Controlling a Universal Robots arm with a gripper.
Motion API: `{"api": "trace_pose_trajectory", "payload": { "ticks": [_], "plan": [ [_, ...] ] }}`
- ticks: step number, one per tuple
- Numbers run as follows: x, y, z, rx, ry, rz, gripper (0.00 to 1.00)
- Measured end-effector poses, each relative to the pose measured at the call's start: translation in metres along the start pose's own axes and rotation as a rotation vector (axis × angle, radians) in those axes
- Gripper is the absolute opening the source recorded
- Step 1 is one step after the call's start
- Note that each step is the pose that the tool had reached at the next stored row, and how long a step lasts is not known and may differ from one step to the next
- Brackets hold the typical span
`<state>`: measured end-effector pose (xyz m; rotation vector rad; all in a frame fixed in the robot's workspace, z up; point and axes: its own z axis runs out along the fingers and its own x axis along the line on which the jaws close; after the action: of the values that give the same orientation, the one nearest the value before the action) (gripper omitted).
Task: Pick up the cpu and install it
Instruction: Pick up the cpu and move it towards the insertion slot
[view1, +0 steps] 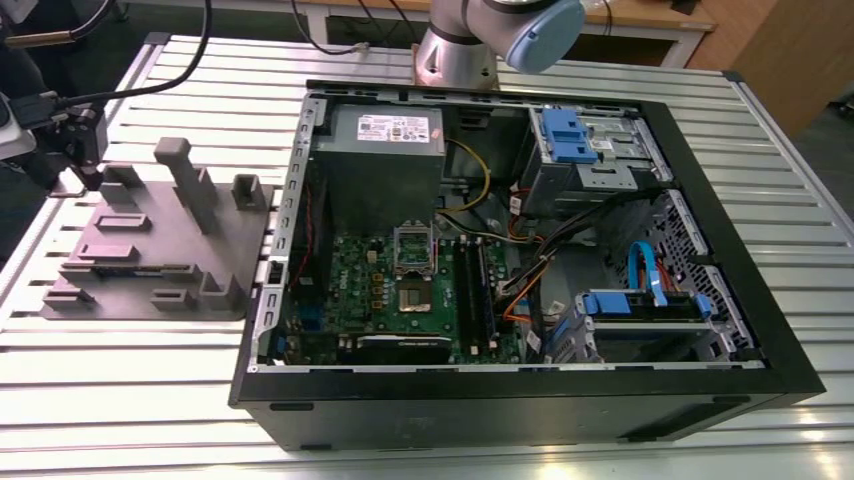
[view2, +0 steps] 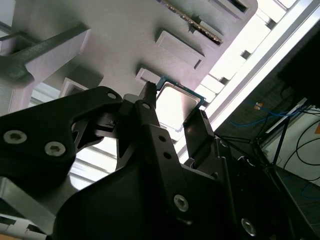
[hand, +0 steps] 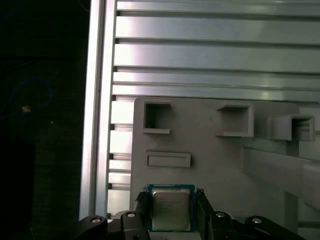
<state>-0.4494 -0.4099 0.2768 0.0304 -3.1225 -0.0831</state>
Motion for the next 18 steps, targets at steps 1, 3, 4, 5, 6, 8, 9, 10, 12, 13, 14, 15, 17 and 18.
{"api": "trace_pose_trajectory", "payload": {
  "ticks": [1, 3, 4, 5, 6, 8, 9, 10, 12, 13, 14, 15, 17, 18],
  "plan": [
    [0.0, 0.0, -0.0003, 0.0, 0.0, 0.0, 0.47],
    [0.0, 0.0, -0.001, 0.0, 0.0001, 0.0, 0.47],
    [0.0, 0.0001, -0.0014, 0.0, 0.0001, 0.0, 0.47],
    [0.0, 0.0001, -0.0017, 0.0, 0.0, 0.0, 0.47],
    [0.0, 0.0001, -0.002, -0.0001, -0.0001, 0.0, 0.47],
    [0.0, 0.0001, -0.0025, -0.0001, -0.0001, 0.0, 0.47],
    [0.0001, 0.0002, -0.0028, 0.0, 0.0001, 0.0, 0.47],
    [0.0001, 0.0002, -0.0031, 0.0, 0.0, 0.0, 0.47],
    [0.0001, 0.0002, -0.0035, 0.0, 0.0, 0.0, 0.47],
    [0.0001, 0.0002, -0.0037, 0.0, 0.0, 0.0, 0.47],
    [0.0001, 0.0002, -0.0039, 0.0, 0.0, 0.0, 0.47],
    [0.0001, 0.0002, -0.0042, 0.0, 0.0, 0.0, 0.47],
    [0.0001, 0.0002, -0.0046, 0.0, 0.0, 0.0, 0.47],
    [0.0001, 0.0003, -0.0049, 0.0, 0.0001, 0.0, 0.47]
  ]
}}
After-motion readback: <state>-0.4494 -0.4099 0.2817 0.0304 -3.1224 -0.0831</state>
